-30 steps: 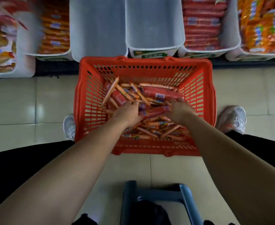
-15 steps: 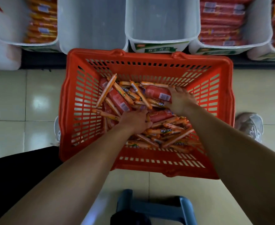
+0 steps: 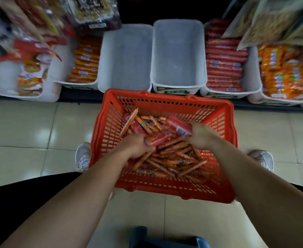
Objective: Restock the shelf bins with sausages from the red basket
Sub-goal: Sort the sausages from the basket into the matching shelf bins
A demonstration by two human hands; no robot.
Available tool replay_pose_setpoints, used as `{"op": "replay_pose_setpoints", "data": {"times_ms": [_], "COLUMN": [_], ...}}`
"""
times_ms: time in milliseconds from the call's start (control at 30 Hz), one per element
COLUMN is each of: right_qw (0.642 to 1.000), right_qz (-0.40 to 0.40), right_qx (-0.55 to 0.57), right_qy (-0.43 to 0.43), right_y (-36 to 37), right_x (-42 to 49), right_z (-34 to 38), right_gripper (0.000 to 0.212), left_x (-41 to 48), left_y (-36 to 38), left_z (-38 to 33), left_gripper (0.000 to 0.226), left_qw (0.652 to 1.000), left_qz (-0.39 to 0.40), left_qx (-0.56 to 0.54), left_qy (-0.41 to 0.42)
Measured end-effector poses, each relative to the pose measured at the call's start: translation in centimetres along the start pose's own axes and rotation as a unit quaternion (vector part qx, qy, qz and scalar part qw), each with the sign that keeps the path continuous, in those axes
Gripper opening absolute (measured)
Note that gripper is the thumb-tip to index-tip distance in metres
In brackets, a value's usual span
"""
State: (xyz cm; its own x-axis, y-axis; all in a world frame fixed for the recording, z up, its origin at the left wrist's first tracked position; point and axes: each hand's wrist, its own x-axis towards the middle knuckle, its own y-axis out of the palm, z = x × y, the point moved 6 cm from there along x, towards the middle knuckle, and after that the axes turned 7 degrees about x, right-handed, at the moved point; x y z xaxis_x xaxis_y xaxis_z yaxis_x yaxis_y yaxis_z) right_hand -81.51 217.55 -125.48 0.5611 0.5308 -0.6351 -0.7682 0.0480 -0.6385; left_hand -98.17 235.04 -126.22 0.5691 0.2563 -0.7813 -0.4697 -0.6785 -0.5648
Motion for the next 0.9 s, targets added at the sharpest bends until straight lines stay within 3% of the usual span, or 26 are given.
{"op": "replay_pose_setpoints", "data": {"times_ms": [300, 600, 767, 900], "right_qw": [0.988, 0.982, 0.969, 0.956], "right_qz": [-0.084, -0.112, -0.155, -0.178], "right_qx": [0.105, 0.125, 0.178, 0.229], "right_qy": [-0.075, -0.083, -0.076, -0.052], "right_y": [-5.9, -6.8, -6.7, -6.7], "right_x": [-3.7, 3.5, 6.8, 9.6], "right_z": [10.2, 18.2, 19.4, 19.7], "right_gripper": [0.046, 0.050, 0.053, 0.040], "left_x": [-7.4, -1.2, 3.7, 6.1], "left_y": [-11.1, -19.2, -22.8, -23.7], "left_z": [4.8, 7.2, 6.6, 6.3], "left_gripper": [0.041, 0.037, 0.042, 0.037], "left_qw": [0.969, 0.924, 0.923, 0.916], "left_qz": [-0.204, -0.271, -0.322, -0.357], "left_qx": [-0.140, -0.266, -0.204, -0.165], "left_qy": [-0.028, -0.039, -0.059, -0.082]}}
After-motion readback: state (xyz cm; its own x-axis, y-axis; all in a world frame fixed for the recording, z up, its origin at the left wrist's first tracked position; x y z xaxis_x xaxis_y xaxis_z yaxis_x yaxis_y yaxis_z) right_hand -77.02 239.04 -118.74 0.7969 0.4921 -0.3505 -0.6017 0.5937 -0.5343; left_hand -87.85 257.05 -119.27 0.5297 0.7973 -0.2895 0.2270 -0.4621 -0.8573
